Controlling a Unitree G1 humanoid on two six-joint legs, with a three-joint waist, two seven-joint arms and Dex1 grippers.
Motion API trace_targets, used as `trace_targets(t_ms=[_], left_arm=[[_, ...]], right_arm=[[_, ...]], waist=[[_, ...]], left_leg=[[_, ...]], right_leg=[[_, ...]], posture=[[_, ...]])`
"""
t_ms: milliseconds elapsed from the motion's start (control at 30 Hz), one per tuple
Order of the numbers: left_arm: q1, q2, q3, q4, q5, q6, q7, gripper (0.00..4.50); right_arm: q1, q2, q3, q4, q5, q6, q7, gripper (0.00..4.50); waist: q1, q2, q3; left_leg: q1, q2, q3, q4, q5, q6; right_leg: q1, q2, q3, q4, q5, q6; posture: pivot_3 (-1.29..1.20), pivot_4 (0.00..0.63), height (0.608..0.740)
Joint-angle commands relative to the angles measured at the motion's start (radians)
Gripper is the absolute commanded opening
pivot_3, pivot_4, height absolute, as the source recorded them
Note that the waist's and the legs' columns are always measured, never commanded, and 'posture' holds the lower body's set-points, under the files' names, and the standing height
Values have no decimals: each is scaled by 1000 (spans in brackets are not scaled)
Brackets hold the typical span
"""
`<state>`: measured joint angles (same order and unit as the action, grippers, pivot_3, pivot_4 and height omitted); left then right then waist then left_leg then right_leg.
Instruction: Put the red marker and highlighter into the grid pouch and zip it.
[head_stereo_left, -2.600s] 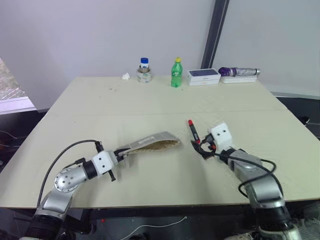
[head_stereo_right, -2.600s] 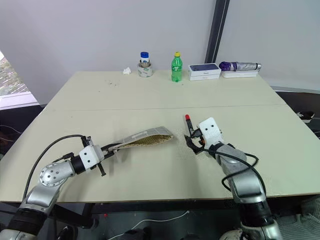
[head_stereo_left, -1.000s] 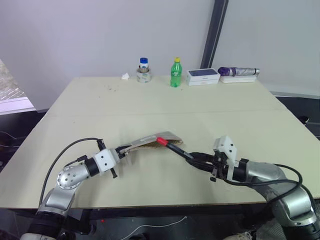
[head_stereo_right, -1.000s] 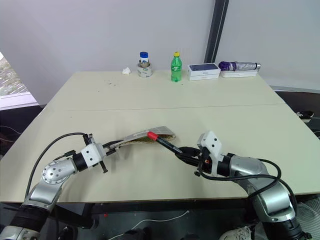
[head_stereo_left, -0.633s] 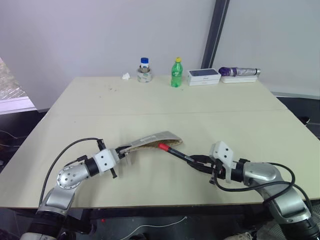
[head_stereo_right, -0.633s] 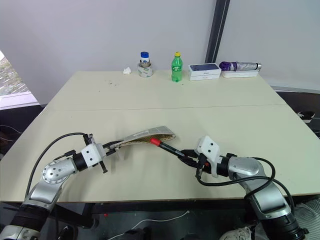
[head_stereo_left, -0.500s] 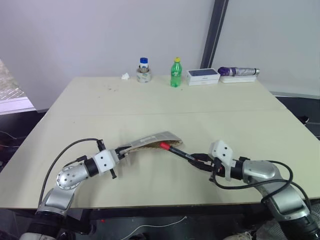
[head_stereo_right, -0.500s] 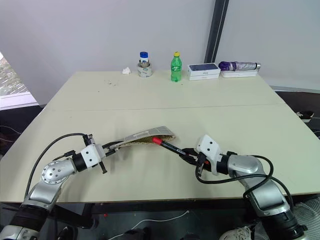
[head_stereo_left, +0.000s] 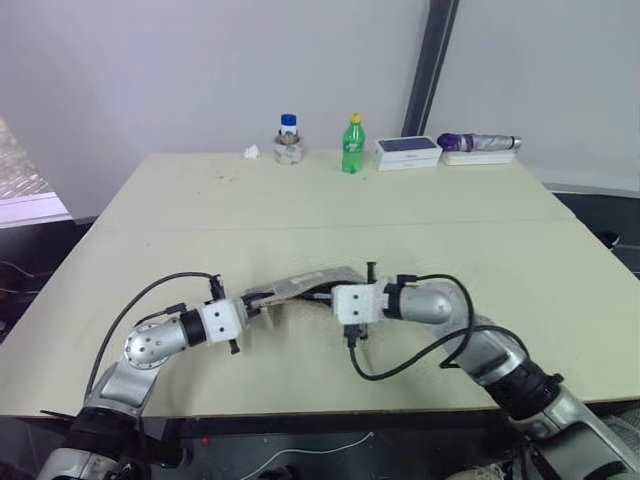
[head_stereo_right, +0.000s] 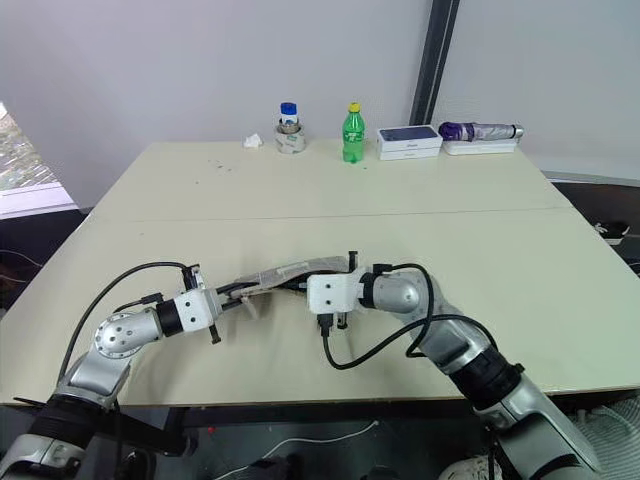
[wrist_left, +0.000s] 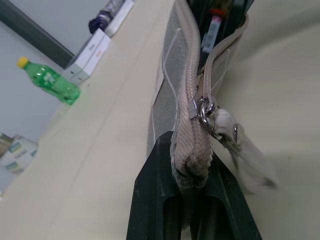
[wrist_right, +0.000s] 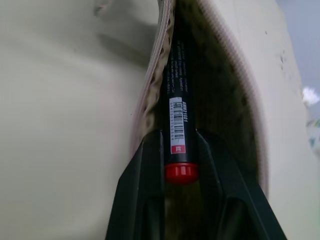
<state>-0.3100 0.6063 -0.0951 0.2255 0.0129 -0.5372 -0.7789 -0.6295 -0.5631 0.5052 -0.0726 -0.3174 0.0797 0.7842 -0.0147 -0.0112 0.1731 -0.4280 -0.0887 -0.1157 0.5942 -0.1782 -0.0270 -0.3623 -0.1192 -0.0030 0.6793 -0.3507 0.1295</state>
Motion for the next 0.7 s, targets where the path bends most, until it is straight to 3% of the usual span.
trace_targets(t_ms=[33, 67, 333, 467, 600, 700], left_arm=[[-9, -4, 12, -34, -23, -13, 10, 0], [-7, -4, 13, -36, -23, -12, 10, 0], [28, -3, 26, -52, -31, 4, 23, 0], [45, -15, 18, -30, -23, 6, 36, 0], [43, -34, 10, -39, -12, 29, 60, 0], [-2, -69, -1, -30, 22, 79, 108, 0]], right_arm=[[-15, 50, 41, 4, -55, -66, -18, 370], [-13, 61, 38, 10, -52, -62, -8, 370], [21, 40, -52, 14, -61, -95, -44, 4206], [74, 27, -239, -12, 135, -39, -30, 4206], [161, 13, -398, -144, 429, 144, 95, 4206], [236, 24, -540, -230, 660, 348, 103, 4206]], waist=[[0, 0, 0], [-1, 0, 0], [-1, 0, 0], [2, 0, 0], [1, 0, 0], [3, 0, 0]], left_leg=[[0, 0, 0, 0, 0, 0], [0, 0, 0, 0, 0, 0], [0, 0, 0, 1, 0, -1], [0, 0, -1, 1, 0, 0], [0, 0, -1, 1, 0, 0], [0, 0, -1, 1, 0, 0]], right_leg=[[0, 0, 0, 0, 0, 0], [1, 0, 0, 0, 0, 0], [3, 0, 0, 1, 0, 0], [4, 0, 0, 1, 0, 0], [4, 0, 0, 1, 0, 0], [5, 0, 0, 1, 0, 0]], posture=[[0, 150, 740], [0, 150, 740], [0, 150, 740], [0, 150, 740], [0, 150, 740], [0, 150, 740]])
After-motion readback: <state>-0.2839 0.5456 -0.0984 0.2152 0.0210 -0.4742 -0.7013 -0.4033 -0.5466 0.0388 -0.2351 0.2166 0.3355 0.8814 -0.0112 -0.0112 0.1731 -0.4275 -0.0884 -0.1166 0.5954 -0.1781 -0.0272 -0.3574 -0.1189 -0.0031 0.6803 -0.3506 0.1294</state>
